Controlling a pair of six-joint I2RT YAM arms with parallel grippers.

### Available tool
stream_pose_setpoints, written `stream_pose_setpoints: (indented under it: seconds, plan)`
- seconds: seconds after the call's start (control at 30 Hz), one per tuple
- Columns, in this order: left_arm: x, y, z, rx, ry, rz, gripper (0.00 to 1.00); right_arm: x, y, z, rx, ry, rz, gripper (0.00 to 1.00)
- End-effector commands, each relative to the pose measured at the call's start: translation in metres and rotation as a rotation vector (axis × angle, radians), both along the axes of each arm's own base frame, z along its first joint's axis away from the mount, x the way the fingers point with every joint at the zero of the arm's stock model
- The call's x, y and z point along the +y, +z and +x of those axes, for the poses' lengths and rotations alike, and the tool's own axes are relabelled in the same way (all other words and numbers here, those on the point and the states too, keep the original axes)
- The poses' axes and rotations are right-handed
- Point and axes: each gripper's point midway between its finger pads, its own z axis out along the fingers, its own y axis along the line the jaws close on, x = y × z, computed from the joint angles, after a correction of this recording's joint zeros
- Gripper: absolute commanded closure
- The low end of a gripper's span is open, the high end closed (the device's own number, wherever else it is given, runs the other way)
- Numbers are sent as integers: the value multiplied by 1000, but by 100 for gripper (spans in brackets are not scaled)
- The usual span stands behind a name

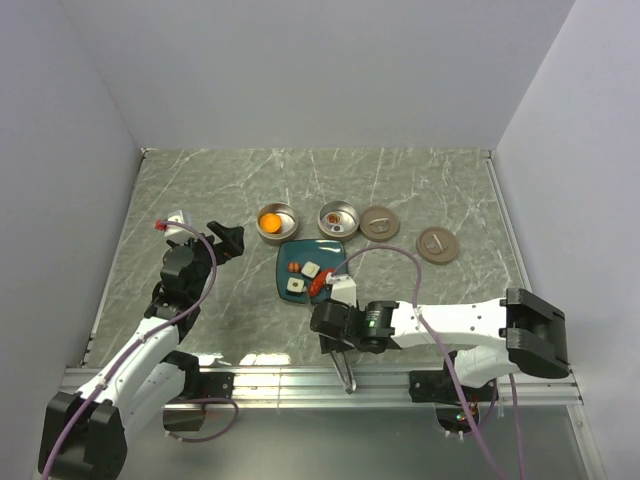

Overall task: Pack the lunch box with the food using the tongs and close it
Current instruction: Pick up the food using the clamp

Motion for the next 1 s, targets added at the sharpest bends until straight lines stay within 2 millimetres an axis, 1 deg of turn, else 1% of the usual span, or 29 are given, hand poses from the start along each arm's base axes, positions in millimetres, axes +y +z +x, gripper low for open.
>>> stream_pose_setpoints:
  seconds: [0.0,0.1,0.2,0.27,0.3,0.33,0.37,0.4,0.57,0.67,0.77,0.83,0.97]
  plan:
    - [-1,15,0,-59,-9,-20,1,10,13,10,-36,-7,3,39]
    - [-2,16,-1,-63,-12,-24,1,10,13,12,-32,-7,-10,39]
    - [-2,16,-1,-63,-14,-21,1,5,14,16,-28,-21,-54,40]
    - [-2,16,-1,-62,-16,-21,1,1,16,21,-32,-36,-75,40]
    - [-2,16,-1,-63,-16,-21,1,3,19,23,-36,-41,-80,41]
    - [-2,16,-1,-63,-16,-21,1,-2,18,24,-32,-47,-107,41]
    - [-2,16,-1,-65,-14,-21,1,-3,19,24,-31,-45,-116,41]
    - [-2,17,-2,-68,-14,-22,0,-1,19,24,-26,-41,-122,41]
    - [-1,18,-3,-71,-13,-23,1,-4,14,29,-6,-35,-172,42]
    - [-1,19,-3,-74,-13,-23,1,-3,11,32,2,-33,-180,46]
    - [-1,18,-3,-73,-11,-23,1,-7,10,34,4,-43,-194,50]
    - [0,19,-4,-76,-9,-23,0,-14,11,34,-1,-57,-213,53]
    - [-1,19,-4,-75,-9,-25,1,-24,20,36,-25,-90,-212,65]
